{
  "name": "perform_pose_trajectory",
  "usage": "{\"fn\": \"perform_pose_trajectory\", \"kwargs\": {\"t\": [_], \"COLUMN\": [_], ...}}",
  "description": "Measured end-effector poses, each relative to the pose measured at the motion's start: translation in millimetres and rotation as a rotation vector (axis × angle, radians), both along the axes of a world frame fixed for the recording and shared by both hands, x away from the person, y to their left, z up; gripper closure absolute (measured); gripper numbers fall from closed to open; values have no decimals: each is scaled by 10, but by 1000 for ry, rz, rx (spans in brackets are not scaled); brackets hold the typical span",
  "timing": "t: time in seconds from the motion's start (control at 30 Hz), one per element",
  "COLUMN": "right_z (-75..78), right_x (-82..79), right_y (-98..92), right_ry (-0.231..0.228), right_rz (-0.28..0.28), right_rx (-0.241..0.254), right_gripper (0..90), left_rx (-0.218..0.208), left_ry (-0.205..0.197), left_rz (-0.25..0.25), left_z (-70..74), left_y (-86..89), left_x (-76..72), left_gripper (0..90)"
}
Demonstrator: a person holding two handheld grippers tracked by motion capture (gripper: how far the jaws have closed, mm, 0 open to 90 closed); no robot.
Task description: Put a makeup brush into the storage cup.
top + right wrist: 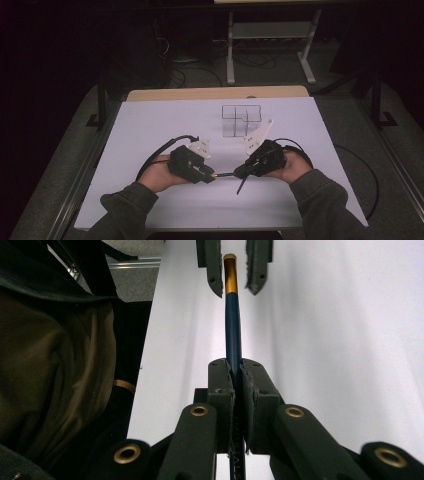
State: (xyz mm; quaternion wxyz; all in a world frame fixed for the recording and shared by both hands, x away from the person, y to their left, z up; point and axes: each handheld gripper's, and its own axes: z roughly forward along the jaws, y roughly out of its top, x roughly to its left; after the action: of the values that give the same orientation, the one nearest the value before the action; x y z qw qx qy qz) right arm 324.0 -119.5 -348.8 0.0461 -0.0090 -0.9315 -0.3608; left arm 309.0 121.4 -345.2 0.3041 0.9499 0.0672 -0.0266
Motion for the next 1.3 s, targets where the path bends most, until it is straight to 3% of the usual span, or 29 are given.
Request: {"fn": "perform_pose_trajectory", "kwargs": {"t": [0.27,0.57,0.67,0.77,0.97,1.3], "right_z": [-6,-37,-43,-29,-3,-41], "right_x": [-8,-4,2,-10,-34,-53], "right_y": [-7,43,85,142,277,370], "right_ry": [-10,-5,-4,-25,-49,-44], "right_rz": [3,2,-4,-2,14,35], "right_rx": [10,-3,-16,-26,-51,-80], "right_gripper": [833,812,739,723,733,816], "left_rx": [-10,29,38,61,86,91], "left_ry": [9,-17,-22,-34,-37,-45], "left_rz": [-29,-49,-49,-54,-56,-74], "left_z": [22,32,48,61,48,67], "left_y": [16,11,1,-22,-79,-119], "left_x": [14,-9,-12,-17,-29,-40], "left_gripper": [818,833,833,833,833,833]}}
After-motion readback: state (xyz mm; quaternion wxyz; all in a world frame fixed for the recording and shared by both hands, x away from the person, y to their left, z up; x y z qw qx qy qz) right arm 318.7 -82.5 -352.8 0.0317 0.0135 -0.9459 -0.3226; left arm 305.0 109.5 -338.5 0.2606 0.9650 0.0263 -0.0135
